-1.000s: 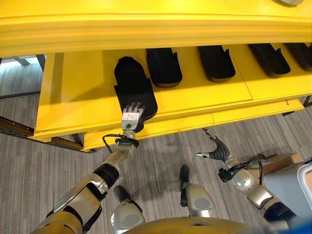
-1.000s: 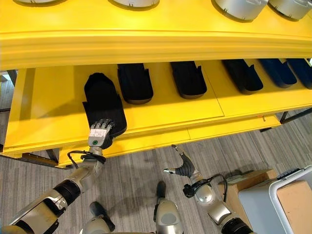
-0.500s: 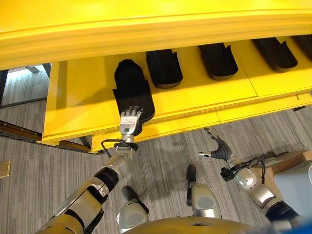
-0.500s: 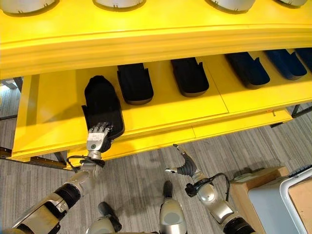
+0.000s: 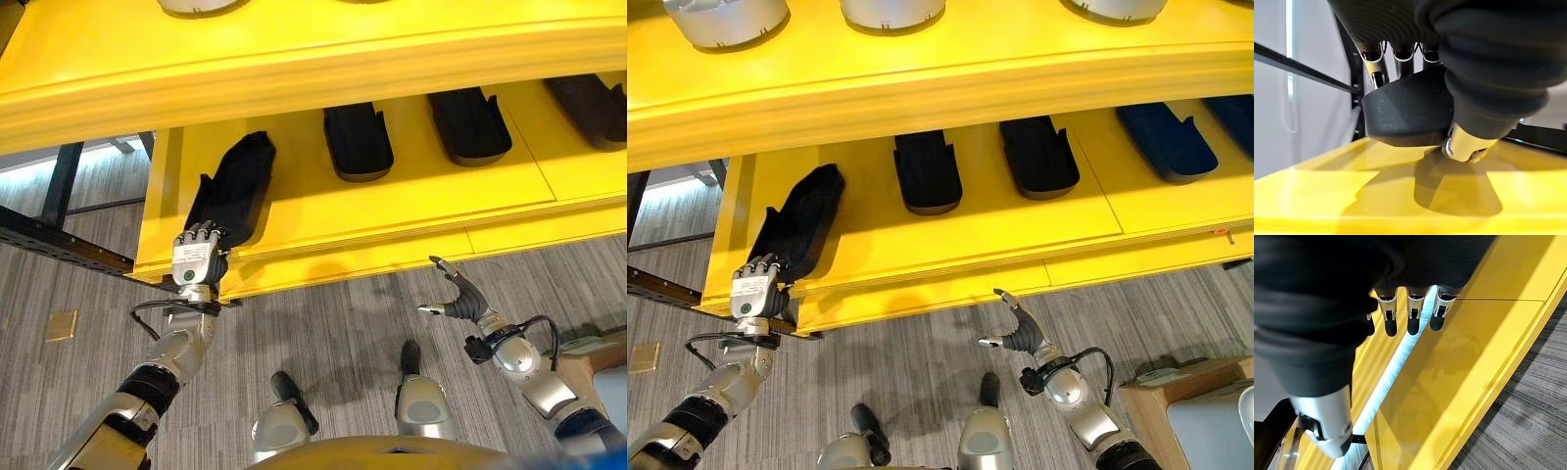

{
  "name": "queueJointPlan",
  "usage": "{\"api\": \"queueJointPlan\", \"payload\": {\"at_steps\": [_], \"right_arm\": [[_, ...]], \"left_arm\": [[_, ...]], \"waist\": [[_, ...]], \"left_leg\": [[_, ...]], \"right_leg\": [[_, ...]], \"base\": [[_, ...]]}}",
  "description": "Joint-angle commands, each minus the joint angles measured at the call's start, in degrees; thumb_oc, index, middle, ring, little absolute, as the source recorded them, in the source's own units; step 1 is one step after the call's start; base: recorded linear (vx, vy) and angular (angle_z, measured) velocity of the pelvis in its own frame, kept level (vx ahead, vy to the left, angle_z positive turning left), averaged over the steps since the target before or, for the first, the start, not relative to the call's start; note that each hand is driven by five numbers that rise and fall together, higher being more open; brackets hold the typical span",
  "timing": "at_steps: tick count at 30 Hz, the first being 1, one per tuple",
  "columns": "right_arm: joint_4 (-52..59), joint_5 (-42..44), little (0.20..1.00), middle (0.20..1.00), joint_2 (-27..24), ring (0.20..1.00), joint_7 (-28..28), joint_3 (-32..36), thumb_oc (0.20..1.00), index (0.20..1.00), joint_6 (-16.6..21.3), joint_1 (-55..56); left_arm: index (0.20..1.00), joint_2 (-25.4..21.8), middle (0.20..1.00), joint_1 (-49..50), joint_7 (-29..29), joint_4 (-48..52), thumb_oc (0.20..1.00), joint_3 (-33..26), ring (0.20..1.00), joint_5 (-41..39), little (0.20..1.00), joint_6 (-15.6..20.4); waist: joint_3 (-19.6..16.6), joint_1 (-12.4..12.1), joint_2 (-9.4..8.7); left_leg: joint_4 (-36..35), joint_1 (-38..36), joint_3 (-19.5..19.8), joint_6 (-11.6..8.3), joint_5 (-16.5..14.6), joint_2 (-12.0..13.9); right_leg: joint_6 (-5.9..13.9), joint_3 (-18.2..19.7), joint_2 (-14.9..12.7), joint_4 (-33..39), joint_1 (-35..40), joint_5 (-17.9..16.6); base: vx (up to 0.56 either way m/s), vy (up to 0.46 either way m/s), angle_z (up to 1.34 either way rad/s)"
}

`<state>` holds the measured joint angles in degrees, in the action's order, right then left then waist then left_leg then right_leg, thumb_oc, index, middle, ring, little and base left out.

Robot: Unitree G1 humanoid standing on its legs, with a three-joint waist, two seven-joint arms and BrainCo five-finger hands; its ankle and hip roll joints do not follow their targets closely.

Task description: Move parts from the plastic box to the shelf.

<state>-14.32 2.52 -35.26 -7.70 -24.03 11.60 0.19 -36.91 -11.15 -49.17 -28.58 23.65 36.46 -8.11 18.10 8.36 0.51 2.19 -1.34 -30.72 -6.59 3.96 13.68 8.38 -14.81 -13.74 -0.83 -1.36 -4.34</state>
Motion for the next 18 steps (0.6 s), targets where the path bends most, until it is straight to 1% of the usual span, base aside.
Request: {"api": "queueJointPlan", "payload": {"at_steps": [1, 6, 10, 14, 18], "right_arm": [[4.1, -1.2, 1.0, 1.0, -0.9, 1.0, 0.3, 0.2, 1.0, 1.0, 0.8, -0.3], [4.1, -1.3, 1.0, 1.0, -0.8, 1.0, 0.5, 0.1, 1.0, 1.0, 0.2, -0.7], [3.6, -1.6, 1.0, 1.0, -0.4, 1.0, 0.1, -0.1, 1.0, 1.0, 0.2, -1.4], [3.4, -1.6, 1.0, 1.0, -0.3, 1.0, -0.3, -0.4, 1.0, 1.0, -0.6, -1.9], [2.9, -1.3, 1.0, 1.0, -0.3, 1.0, -0.2, -0.6, 1.0, 1.0, -1.1, -2.2]], "left_arm": [[0.2, -2.8, 0.2, -1.7, -3.5, 1.1, 0.2, -3.4, 0.2, -1.0, 0.2, 0.3], [0.2, -2.9, 0.2, -3.4, -3.2, 0.6, 0.2, -3.2, 0.2, -2.5, 0.2, -0.1], [0.2, -2.0, 0.2, -5.0, -3.3, -0.3, 0.2, -3.0, 0.2, -3.7, 0.2, -0.7], [0.2, -1.7, 0.2, -5.6, -2.9, -0.6, 0.2, -2.6, 0.2, -3.6, 0.2, -0.8], [0.2, -1.6, 0.2, -7.4, -1.2, -1.2, 0.2, -1.7, 0.2, -2.4, 0.2, -1.2]], "waist": [[-2.2, 0.1, -1.92], [-2.3, 0.2, -2.05], [-2.1, 0.1, -2.4], [-2.1, 0.1, -2.58], [-2.0, 0.4, -2.84]], "left_leg": [[6.3, 2.9, 6.0, 0.82, -3.5, -0.4], [6.1, 2.8, 6.3, 0.85, -3.4, -0.6], [6.1, 3.0, 6.4, 0.8, -3.4, -0.6], [6.1, 3.0, 6.4, 0.73, -3.3, -0.4], [6.2, 3.0, 6.0, 0.56, -3.1, 0.0]], "right_leg": [[-0.49, -0.8, 1.7, -9.0, -0.6, 8.0], [-0.32, -0.7, 1.7, -9.0, -0.5, 8.1], [-0.19, -0.6, 1.9, -8.9, -0.7, 8.0], [-0.12, -0.6, 2.0, -8.8, -0.6, 8.0], [-0.12, -0.6, 2.1, -8.6, -0.3, 7.8]], "base": [[0.0, 0.0, 0.0], [0.0, 0.0, 0.0], [0.0, 0.0, 0.0], [0.0, 0.0, 0.0], [0.0, 0.0, 0.0]]}}
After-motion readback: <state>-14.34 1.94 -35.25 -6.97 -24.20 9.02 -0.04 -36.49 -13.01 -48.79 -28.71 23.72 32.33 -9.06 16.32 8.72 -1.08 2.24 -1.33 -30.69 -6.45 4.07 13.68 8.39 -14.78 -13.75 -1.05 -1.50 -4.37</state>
